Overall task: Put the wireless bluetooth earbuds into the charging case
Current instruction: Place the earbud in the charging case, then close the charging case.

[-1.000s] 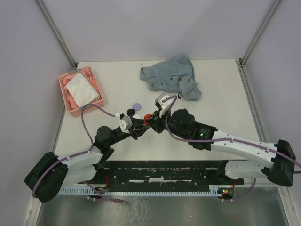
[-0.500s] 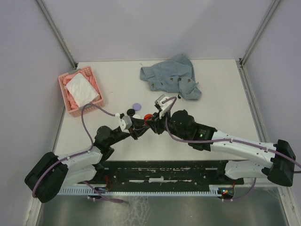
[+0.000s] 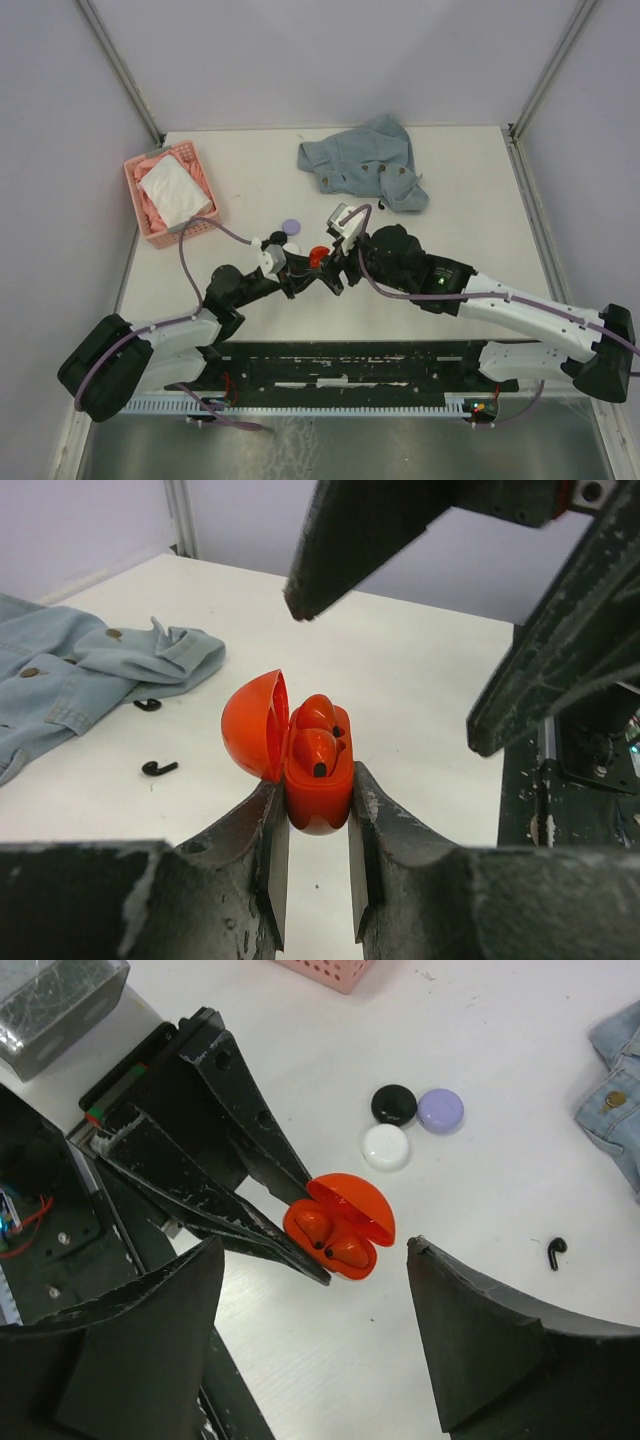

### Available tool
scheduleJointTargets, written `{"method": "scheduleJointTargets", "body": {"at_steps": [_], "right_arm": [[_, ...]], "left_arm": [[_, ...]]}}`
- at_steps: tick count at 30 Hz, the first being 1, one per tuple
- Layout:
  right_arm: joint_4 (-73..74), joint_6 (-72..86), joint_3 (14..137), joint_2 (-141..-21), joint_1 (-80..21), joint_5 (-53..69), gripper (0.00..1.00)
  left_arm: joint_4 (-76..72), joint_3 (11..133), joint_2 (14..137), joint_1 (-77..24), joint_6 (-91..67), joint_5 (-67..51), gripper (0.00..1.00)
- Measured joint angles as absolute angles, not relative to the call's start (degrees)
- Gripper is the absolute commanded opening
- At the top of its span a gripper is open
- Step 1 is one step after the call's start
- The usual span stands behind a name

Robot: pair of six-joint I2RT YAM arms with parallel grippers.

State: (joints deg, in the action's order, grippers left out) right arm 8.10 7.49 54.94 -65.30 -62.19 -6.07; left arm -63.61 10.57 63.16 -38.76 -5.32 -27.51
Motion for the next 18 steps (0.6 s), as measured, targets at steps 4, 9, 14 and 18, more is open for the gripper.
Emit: {"method": "scheduleJointTargets", "body": {"at_steps": [4,9,14,18], "right_arm": [[12.99,3.66,56.82,-64.99,-57.87,1.8,0.89],[17.98,0.1,57.52,-64.79,-50.11,14.7,0.92],[21.8,-3.2,58.94,-65.65,-46.19,24.93,0.93],[22.87,-5.15,60.25,-67.42,-45.28,30.46,0.92]], "left_arm": [[-63.35,10.94,64.05,-38.76,-5.41,-30.22,0.03],[-62.02,13.47,64.86,-38.76,-5.8,-34.85,0.03],[-61.73,15.73,65.95,-38.76,-6.2,-39.7,0.03],[-61.52,16.56,66.94,-38.76,-6.37,-41.74,0.03]]}}
